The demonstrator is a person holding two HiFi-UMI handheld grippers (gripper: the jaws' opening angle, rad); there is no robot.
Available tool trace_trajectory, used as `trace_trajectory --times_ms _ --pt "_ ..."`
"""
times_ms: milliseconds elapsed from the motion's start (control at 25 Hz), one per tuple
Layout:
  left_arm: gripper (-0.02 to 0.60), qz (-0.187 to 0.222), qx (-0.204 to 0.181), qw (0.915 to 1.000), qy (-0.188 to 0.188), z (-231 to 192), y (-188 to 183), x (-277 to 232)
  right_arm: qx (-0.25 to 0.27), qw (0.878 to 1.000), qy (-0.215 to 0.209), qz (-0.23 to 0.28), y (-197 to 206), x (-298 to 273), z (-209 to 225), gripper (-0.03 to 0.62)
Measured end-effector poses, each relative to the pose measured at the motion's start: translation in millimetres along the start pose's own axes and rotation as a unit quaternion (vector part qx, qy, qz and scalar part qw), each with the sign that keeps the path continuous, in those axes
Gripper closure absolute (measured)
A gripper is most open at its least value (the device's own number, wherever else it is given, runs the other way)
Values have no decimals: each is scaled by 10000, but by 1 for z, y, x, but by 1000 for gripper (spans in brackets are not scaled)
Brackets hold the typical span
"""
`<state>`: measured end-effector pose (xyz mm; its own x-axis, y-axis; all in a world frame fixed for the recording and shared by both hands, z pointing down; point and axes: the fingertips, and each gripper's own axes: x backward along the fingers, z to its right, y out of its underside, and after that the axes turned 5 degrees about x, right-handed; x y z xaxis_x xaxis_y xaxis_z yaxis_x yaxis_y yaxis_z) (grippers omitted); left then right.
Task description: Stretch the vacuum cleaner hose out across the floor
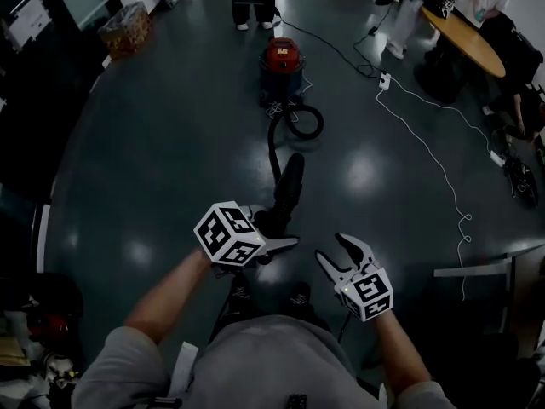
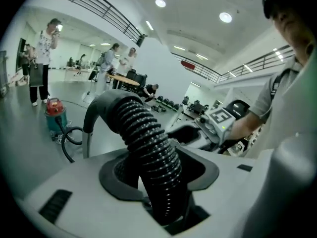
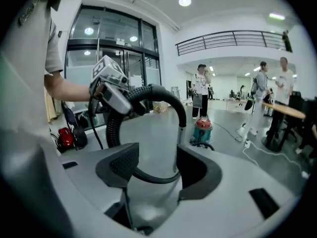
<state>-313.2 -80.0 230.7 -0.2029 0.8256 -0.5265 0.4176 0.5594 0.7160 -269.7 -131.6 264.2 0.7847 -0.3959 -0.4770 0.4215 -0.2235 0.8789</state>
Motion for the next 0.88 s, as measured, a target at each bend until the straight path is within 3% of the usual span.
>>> trace_trajectory --times_ms 200,440,600,760,800,880 --pt "371 -512 -678 9940 686 1 35 56 1375 9901 189 -227 -50 -56 2 353" --pt "371 -1414 -1219 9760 1119 -5 84 111 2128 9740 -436 -638 -80 -131 -32 329" --pt "371 -1971 -1567 9587 1320 3 115 133 2762 9462 -1461 -839 -70 -161 -80 329" --pt "370 -2491 -1954 9419 1122 3 131 142 3626 8999 -2212 -986 -54 -170 -116 338" --pt "370 -2588 -1998 9396 1014 1 135 148 3787 8909 -2290 -1025 -54 -170 -125 429" --pt "370 -2657 -2018 9394 786 -6 142 160 3817 8902 -2282 -993 -57 -170 -136 453"
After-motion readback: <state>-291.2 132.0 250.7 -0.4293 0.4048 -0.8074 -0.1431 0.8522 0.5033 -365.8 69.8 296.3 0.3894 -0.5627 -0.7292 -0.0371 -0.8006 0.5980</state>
